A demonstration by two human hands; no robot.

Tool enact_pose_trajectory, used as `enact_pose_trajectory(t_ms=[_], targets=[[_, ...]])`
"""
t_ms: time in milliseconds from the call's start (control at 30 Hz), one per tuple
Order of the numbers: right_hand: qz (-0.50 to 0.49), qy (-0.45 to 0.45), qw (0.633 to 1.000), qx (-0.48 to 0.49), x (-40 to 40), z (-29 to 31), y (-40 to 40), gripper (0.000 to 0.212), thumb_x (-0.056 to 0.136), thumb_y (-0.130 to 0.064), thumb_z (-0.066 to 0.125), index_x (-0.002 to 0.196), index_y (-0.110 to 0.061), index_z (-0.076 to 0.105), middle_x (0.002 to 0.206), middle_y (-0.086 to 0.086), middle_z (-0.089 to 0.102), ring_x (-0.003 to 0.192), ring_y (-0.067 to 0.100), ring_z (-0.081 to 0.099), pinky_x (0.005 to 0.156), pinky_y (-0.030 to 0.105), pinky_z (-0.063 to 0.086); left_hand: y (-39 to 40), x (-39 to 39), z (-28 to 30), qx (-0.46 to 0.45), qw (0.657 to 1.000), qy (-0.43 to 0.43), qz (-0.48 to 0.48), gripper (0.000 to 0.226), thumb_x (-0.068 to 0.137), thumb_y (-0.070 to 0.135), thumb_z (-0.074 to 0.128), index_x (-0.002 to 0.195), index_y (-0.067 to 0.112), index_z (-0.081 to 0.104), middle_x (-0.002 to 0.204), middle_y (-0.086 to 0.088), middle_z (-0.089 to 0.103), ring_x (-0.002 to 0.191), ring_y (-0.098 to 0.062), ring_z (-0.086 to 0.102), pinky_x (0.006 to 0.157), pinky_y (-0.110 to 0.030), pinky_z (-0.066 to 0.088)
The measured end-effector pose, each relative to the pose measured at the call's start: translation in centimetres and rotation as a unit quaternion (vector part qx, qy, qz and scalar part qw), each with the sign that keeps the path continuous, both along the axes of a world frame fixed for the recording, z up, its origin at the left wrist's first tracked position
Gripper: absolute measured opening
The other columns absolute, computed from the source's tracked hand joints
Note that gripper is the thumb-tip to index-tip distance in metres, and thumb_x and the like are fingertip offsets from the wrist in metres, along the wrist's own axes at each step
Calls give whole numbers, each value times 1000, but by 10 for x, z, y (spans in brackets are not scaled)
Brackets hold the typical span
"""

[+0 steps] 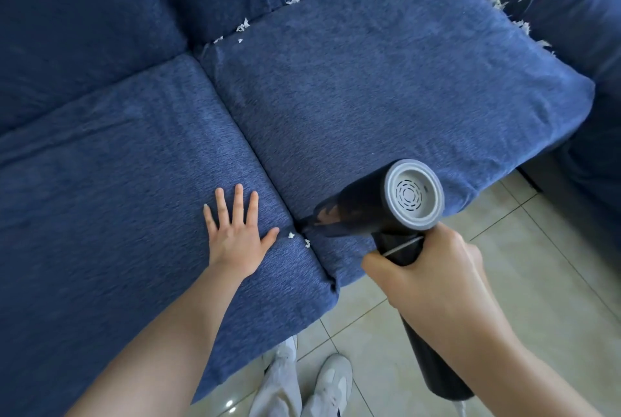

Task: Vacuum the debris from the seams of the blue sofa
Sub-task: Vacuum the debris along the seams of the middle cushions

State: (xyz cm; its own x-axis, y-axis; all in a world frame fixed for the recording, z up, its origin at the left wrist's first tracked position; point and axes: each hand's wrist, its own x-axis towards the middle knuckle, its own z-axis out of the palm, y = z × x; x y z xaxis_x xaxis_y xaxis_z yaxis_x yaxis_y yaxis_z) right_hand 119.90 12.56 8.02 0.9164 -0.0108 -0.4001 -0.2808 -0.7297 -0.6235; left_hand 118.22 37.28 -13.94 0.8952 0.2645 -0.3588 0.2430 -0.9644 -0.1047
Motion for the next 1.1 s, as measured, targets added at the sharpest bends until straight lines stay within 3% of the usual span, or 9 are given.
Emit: enact_pose_trajectory(t_ms=[233,467,567,767,1100], targets=[[10,2,1000,6,-12,7,-3,24,64,-38,69,67,-21,50,59,-4,59,65,15,57,52,24,40,0,-1,-1,-18,1000,-19,3,86,88,70,19,154,19,0,161,-10,-10,144,-40,-17,115,-61,-3],[2,3,1000,-9,-10,10,-19,22,62,-35,68,65,-20,53,59,0,62,68,26,67,56,29,45,-1,0,1,-10,1000,-3,8,83,90,69,16,153,21,-8,160,-8,-17,143,-39,-23,115,-60,-7],[1,10,1000,-16,-15,8,-19,23,63,-36,69,65,-22,50,60,-2,60,65,23,58,54,29,43,-4,-1,1,-10,1000,1,11,82,90,69,15,153,21,-10,160,-8,-19,142,-39,-25,115,-60,-8],[0,-2,1000,-20,-21,-15,-2,25,68,-37,69,73,-26,47,71,2,65,75,32,64,63,34,51,-5,-4,-1,-15,1000,-12,10,81,91,67,20,154,20,-3,161,-9,-12,144,-39,-20,115,-60,-6],[8,-27,1000,1,10,18,-20,24,60,-39,69,65,-24,51,59,-3,59,64,13,57,51,22,38,3,-1,8,-55,998,-32,22,74,92,61,33,154,25,13,162,-2,-4,147,-33,-14,117,-56,-1]])
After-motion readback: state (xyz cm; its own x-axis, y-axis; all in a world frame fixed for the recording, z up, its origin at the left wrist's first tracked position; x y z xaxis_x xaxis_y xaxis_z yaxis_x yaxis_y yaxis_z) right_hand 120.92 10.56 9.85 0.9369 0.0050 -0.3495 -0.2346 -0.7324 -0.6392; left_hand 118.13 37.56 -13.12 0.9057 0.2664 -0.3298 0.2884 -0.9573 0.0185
